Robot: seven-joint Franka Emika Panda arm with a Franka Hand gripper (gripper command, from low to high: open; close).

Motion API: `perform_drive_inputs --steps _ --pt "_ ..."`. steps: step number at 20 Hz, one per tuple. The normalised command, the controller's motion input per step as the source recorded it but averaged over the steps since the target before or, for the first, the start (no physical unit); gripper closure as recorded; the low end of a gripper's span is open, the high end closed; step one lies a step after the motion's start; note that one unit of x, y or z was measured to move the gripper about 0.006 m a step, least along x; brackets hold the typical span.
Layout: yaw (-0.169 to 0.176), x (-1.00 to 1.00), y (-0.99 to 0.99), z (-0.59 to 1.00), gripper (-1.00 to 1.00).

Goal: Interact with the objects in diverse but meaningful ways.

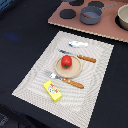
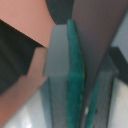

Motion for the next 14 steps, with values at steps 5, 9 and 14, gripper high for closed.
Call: perform_drive_inputs --steps 5,9,14 --pt "0.004 0.13 0.36 -0.28 1.00" --pt "0.009 0.06 0.33 -0.29 1.00" --pt "0.027 0.00 0.32 -0.27 1.00"
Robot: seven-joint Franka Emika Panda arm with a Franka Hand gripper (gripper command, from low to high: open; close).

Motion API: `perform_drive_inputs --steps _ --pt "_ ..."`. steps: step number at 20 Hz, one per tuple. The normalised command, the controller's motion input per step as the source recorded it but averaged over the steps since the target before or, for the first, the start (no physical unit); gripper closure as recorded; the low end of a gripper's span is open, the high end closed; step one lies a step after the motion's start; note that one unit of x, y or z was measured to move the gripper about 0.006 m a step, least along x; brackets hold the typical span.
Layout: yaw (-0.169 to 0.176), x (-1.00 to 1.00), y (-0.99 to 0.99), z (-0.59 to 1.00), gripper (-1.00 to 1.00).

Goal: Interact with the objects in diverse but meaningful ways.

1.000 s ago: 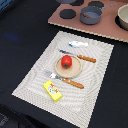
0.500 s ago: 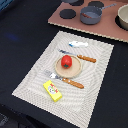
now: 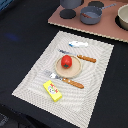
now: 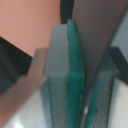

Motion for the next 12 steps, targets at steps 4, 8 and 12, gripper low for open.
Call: perform_drive_inputs --steps 4,8,12 --pt "0.029 0.00 0.30 -0.23 1.00" --pt "0.035 -0.02 0.30 -0.21 1.00" --pt "0.037 -0.02 0.26 -0.20 1.00"
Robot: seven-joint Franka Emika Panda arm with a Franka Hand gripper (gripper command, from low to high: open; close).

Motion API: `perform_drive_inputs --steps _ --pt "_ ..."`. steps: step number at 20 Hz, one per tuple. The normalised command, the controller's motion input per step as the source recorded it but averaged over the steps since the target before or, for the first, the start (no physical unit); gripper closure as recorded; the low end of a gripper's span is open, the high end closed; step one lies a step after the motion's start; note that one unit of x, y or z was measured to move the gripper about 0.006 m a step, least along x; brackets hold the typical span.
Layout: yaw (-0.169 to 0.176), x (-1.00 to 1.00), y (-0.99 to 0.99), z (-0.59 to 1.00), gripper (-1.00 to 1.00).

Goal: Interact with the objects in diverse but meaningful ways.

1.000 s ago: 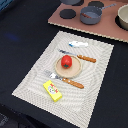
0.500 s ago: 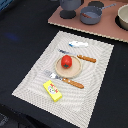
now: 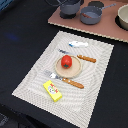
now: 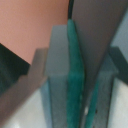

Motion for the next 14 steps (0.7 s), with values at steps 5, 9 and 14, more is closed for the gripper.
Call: perform_drive_inputs --steps 5,9,14 --pt "0.040 -0.01 0.29 -0.08 -1.00" --pt "0.039 0.00 0.28 -0.05 -1.00" --pt "0.038 -0.01 0.27 0.02 -1.00"
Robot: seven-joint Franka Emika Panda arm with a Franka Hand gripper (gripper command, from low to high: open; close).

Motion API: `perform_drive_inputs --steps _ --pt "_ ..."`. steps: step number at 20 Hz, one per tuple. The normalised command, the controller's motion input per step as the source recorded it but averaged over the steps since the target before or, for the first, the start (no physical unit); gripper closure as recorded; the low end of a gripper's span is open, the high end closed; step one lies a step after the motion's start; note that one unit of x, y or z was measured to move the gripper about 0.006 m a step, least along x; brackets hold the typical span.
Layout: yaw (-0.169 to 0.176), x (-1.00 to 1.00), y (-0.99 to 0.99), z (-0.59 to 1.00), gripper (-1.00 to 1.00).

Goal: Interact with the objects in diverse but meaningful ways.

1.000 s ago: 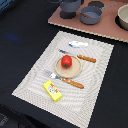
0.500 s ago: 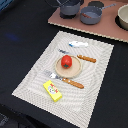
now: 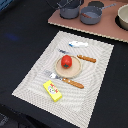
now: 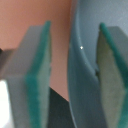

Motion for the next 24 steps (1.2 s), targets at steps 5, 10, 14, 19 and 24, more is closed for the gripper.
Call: perform_drive_inputs --steps 5,10,14,19,24 --pt "0.028 -0.06 0.23 0.73 -1.00" --pt "0.033 -0.03 0.28 1.00 -1.00" --pt "0.011 0.01 0.22 0.98 -1.00" --pt "-0.023 0.39 -0.08 0.52 -1.00" --pt "-0.064 0.76 -0.25 0.46 -1.00"
